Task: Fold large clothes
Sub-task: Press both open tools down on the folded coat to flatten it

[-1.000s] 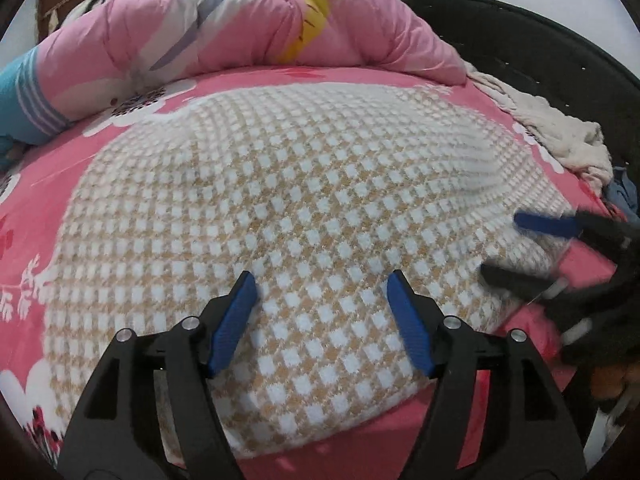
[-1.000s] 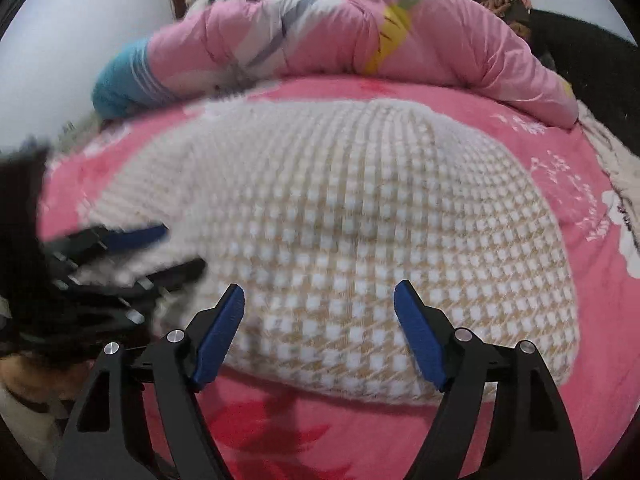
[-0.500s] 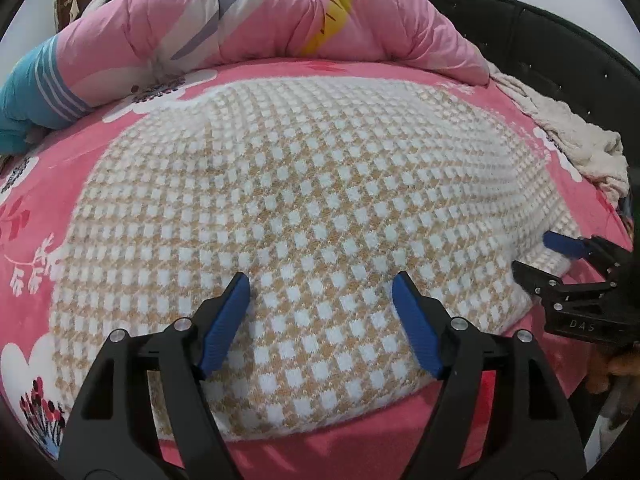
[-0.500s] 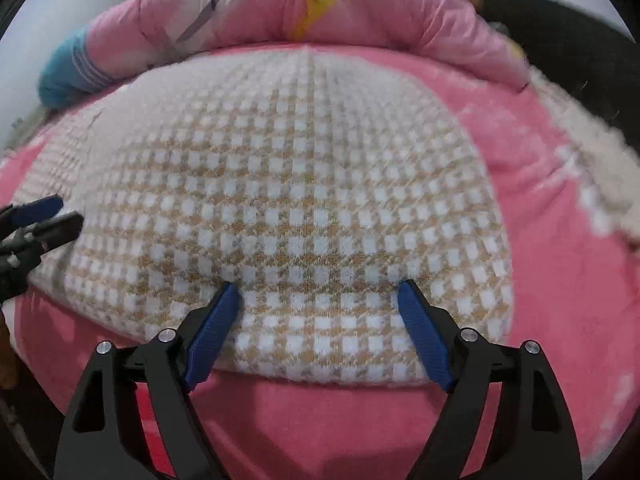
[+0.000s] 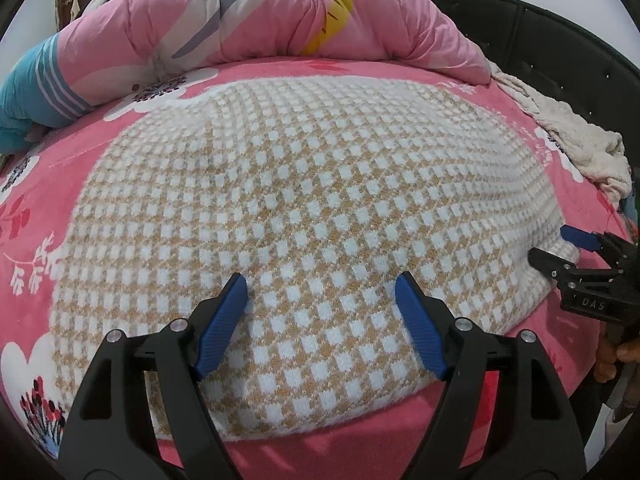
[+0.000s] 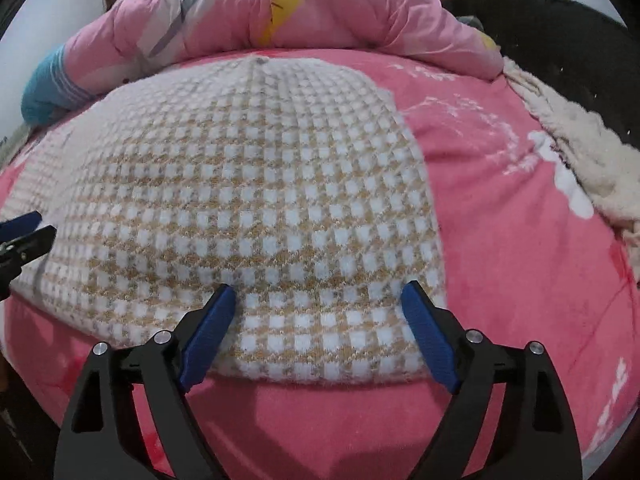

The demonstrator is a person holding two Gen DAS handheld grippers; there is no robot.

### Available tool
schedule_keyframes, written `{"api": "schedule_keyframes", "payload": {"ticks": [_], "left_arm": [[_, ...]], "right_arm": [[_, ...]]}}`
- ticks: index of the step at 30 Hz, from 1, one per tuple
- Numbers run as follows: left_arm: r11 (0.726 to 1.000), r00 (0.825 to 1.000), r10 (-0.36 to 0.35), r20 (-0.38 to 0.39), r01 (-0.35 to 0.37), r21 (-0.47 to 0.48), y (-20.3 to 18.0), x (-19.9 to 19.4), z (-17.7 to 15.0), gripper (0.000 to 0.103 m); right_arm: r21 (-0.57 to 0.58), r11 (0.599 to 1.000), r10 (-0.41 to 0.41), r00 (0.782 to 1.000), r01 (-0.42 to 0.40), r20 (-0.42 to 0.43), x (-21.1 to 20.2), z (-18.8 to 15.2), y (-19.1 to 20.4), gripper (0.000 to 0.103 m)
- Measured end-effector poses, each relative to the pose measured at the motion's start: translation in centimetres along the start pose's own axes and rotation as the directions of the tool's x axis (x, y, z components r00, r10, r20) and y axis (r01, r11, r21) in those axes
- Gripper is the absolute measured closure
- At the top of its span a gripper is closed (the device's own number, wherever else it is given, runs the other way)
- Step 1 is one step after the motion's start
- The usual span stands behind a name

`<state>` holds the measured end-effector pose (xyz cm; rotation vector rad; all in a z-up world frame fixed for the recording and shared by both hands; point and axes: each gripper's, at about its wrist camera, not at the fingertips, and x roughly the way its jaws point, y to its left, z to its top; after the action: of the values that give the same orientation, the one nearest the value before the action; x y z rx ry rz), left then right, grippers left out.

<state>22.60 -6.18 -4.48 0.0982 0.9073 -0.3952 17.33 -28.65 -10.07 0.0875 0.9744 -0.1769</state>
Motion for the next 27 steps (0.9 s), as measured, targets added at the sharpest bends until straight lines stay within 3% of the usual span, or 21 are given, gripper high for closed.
{"api": "schedule_keyframes", "payload": {"ticks": [6, 10, 12, 13, 16, 18, 21, 27], "left_arm": [[1.0, 1.0, 0.008, 0.013, -0.008, 0.0, 0.1, -0.8, 0.0, 0.03], [0.999, 0.994, 0.043, 0.105, -0.041, -0.021, 1.5, -3.6, -0.3, 0.029], [0.996, 0.987, 0.083, 0.137, -0.078, -0.044, 2.8, -4.6, -0.8, 0.024], [0.994, 0.985, 0.103, 0.137, -0.095, -0.062, 3.8, -4.7, -1.2, 0.022], [0.983, 0.99, 0.142, 0.016, -0.14, -0.12, 7.2, -1.8, -2.9, 0.022], [0.989, 0.994, 0.099, 0.037, -0.094, -0.115, 7.8, -1.3, -4.0, 0.022], [0.987, 0.989, 0.145, 0.037, -0.142, -0.069, 6.9, -1.6, -4.1, 0.02], [0.987, 0.99, 0.136, 0.028, -0.133, -0.092, 6.8, -1.9, -4.4, 0.02]], "right_arm": [[-0.002, 1.0, 0.014, 1.0, -0.014, 0.009, -0.4, 0.0, 0.0, 0.02], [0.0, 1.0, 0.016, 1.0, -0.016, 0.01, 0.0, 0.1, -0.1, 0.019], [0.001, 1.0, 0.014, 1.0, -0.014, 0.012, -0.1, -0.2, 0.1, 0.019], [0.002, 1.0, 0.014, 1.0, -0.014, 0.013, -0.1, -0.2, 0.1, 0.019], [0.002, 1.0, 0.01, 1.0, -0.01, 0.018, -0.1, -0.2, 0.1, 0.019], [-0.002, 1.0, 0.009, 1.0, -0.009, 0.017, -0.1, -0.2, 0.1, 0.019], [0.0, 1.0, 0.013, 1.0, -0.013, 0.016, -0.2, -0.2, 0.1, 0.019], [-0.004, 1.0, 0.015, 1.0, -0.015, 0.026, -0.2, -0.4, 0.2, 0.019]]}}
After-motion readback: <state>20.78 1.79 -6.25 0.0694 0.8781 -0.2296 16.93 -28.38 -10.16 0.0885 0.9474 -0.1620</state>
